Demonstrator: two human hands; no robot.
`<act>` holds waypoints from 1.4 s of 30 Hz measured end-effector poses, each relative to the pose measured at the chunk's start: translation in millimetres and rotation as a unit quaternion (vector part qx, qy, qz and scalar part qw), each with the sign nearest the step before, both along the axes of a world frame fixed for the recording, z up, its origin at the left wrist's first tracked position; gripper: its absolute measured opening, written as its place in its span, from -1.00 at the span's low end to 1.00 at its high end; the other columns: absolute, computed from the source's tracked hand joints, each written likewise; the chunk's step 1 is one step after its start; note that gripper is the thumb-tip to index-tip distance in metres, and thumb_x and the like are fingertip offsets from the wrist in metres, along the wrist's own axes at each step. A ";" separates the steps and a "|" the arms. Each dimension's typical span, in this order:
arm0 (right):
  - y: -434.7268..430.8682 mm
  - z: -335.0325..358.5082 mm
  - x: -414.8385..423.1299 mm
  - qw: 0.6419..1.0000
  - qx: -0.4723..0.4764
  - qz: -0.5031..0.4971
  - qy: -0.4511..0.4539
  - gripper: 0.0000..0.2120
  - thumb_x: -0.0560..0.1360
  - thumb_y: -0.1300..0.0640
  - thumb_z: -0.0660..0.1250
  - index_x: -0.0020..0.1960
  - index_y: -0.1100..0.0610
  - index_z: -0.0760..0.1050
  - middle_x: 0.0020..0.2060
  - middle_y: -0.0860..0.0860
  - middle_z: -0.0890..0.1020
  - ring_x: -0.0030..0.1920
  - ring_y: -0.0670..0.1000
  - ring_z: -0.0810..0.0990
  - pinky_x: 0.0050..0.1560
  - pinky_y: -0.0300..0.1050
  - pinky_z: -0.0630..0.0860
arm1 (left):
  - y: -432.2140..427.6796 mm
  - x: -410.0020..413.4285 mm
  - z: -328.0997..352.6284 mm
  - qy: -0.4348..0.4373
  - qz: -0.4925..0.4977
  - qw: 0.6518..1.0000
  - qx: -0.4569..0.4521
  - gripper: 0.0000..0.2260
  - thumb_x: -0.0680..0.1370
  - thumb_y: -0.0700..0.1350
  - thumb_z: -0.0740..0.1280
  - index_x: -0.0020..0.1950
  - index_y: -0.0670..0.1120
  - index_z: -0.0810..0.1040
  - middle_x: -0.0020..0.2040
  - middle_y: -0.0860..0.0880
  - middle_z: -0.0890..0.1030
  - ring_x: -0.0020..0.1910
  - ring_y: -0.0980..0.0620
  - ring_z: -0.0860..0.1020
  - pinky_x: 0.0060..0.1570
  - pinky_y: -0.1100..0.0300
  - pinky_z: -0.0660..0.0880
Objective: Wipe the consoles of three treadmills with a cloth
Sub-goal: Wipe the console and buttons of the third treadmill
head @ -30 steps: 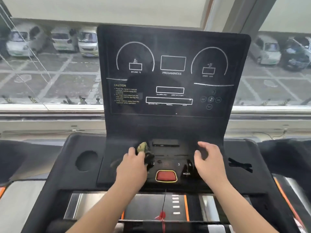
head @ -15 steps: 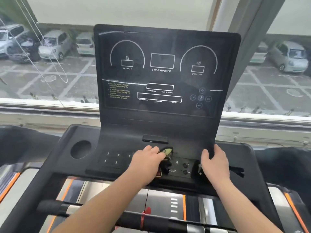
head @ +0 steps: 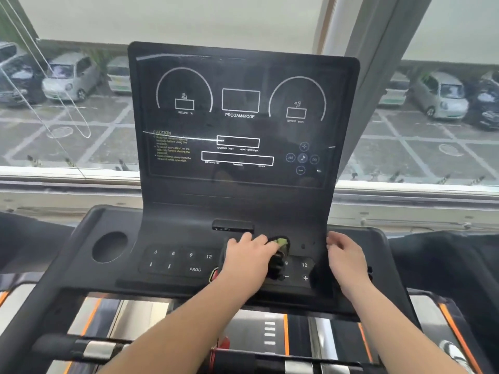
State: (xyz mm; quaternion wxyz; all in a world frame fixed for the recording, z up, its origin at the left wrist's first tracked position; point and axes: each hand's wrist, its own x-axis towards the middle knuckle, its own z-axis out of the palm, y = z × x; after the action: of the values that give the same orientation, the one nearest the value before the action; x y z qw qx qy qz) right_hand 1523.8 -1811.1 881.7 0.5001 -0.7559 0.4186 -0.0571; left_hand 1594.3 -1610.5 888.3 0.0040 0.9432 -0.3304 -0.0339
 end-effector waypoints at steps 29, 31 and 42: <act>-49.5 6.1 10.0 0.971 0.216 0.055 -0.086 -0.66 0.75 -0.01 0.08 0.45 -0.14 0.48 0.29 -0.22 0.61 0.31 -0.19 0.53 0.27 -0.12 0.46 | -84.2 15.2 -21.6 0.076 -0.147 0.976 -0.141 -0.47 0.55 -0.26 0.32 0.50 0.09 0.46 0.45 0.04 0.43 0.31 -0.08 0.42 0.21 -0.02 0.50; -48.4 5.7 10.4 0.972 0.207 0.068 -0.086 -0.65 0.75 -0.03 0.08 0.48 -0.14 0.46 0.33 -0.22 0.59 0.35 -0.18 0.51 0.36 -0.07 0.43 | -84.6 24.6 -15.9 0.078 -0.178 0.973 -0.122 -0.48 0.58 -0.25 0.29 0.51 0.11 0.44 0.42 0.04 0.42 0.28 -0.06 0.40 0.18 -0.03 0.50; -50.3 -13.1 -18.1 0.990 -0.029 0.135 -0.031 -0.62 0.69 0.22 0.14 0.42 0.01 0.53 0.32 -0.08 0.61 0.38 -0.03 0.52 0.42 -0.12 0.38 | -72.3 -21.0 -23.4 0.122 -0.123 0.976 -0.135 -0.51 0.56 -0.17 0.28 0.43 0.23 0.41 0.33 0.12 0.40 0.21 -0.05 0.41 0.09 -0.01 0.54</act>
State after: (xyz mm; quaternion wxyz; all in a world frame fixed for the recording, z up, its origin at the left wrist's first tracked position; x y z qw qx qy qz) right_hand 1505.7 -1861.4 868.6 0.4936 -0.8177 0.2951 -0.0244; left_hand 1573.3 -1682.8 864.9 0.1670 0.8750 -0.4424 -0.1041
